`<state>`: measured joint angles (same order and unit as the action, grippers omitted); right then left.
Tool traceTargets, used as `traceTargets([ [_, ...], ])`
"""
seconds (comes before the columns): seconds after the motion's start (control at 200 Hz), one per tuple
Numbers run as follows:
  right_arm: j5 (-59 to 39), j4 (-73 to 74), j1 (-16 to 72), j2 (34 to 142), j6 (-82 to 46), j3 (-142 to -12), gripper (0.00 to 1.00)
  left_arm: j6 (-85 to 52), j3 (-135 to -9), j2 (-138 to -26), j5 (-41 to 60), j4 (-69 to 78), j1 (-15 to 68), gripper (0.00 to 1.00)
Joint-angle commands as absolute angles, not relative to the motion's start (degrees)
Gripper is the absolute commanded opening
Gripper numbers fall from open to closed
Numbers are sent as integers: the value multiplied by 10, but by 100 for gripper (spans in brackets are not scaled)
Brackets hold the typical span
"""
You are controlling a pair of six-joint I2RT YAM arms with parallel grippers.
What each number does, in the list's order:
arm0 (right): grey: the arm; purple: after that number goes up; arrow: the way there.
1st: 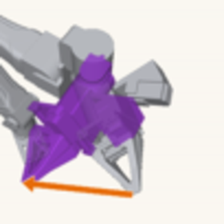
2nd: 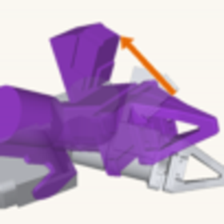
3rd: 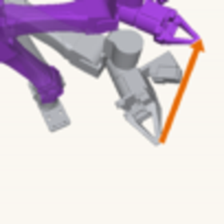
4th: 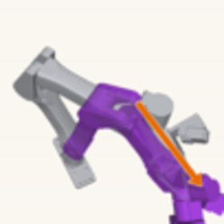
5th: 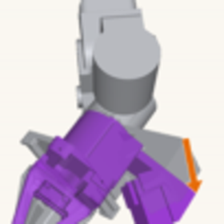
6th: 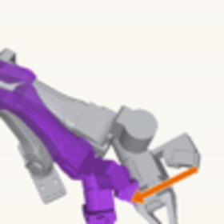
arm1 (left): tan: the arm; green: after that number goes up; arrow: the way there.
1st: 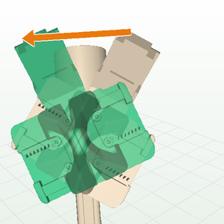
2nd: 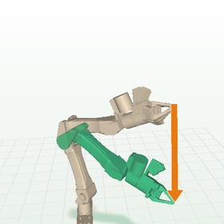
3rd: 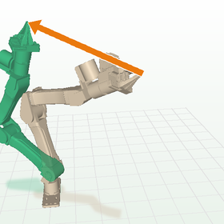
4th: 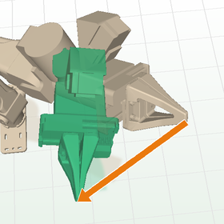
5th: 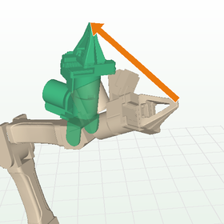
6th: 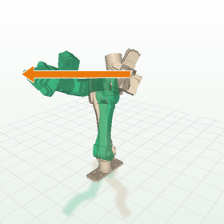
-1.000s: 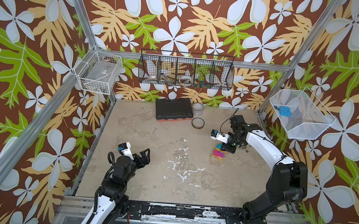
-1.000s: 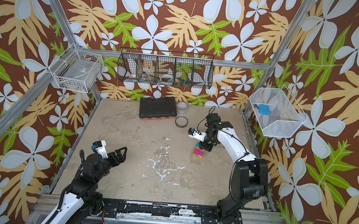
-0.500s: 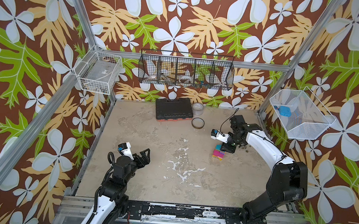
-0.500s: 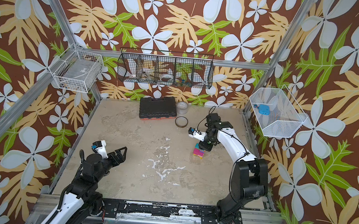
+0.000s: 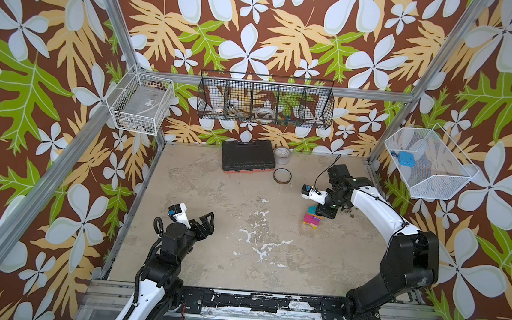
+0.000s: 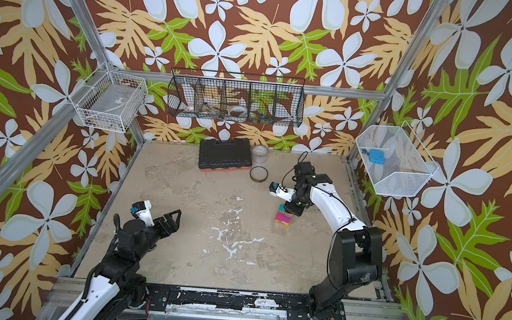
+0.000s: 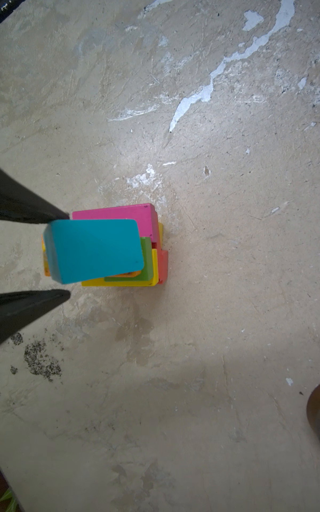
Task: Build the wood block tower
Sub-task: 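Lower the teal block onto the stack top with the right gripper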
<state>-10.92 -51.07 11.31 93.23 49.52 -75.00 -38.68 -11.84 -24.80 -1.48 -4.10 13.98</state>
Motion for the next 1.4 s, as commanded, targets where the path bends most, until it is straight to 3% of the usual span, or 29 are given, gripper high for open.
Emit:
traceTargets([
  [0.0,-111,-517,113,932,492,-751,39,-384,-117,-248,-15,-28,139,95],
  [0.14,-111,-517,113,930,491,-751,39,-385,-117,-248,-15,-28,139,95],
  [0.456,-125,-511,114,923,493,-752,51,-384,-117,-248,-15,-28,139,95],
  [1.398,-129,-536,123,978,479,-797,51,-384,-117,-249,-15,-27,140,95],
])
